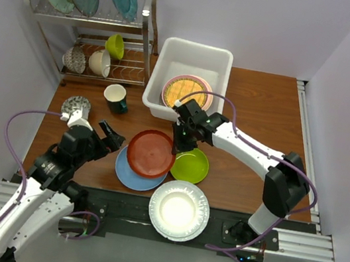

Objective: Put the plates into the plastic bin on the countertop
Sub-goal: Pick up the plate at the center of the board, then place the plate in the plastic bin.

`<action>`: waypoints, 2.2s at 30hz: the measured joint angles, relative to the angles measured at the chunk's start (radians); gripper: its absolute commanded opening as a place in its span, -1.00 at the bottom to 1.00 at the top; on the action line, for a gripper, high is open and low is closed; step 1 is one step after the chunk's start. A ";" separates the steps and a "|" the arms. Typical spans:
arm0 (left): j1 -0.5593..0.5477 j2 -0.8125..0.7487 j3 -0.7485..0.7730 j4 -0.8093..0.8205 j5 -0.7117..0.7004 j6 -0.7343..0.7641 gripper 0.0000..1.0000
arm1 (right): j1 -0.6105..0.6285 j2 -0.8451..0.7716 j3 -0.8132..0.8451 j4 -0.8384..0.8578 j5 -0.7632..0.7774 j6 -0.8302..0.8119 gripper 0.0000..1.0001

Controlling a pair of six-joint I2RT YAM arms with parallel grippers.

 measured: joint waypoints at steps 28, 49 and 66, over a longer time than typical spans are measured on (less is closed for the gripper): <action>0.000 0.023 0.010 -0.045 0.011 -0.035 1.00 | -0.204 0.002 0.180 -0.059 0.011 -0.035 -1.00; 0.000 0.098 -0.040 0.023 0.090 -0.024 1.00 | -0.353 0.213 0.525 -0.075 -0.020 -0.030 -1.00; 0.000 0.111 -0.071 0.066 0.115 -0.024 1.00 | -0.496 0.371 0.623 -0.022 -0.095 0.019 -1.00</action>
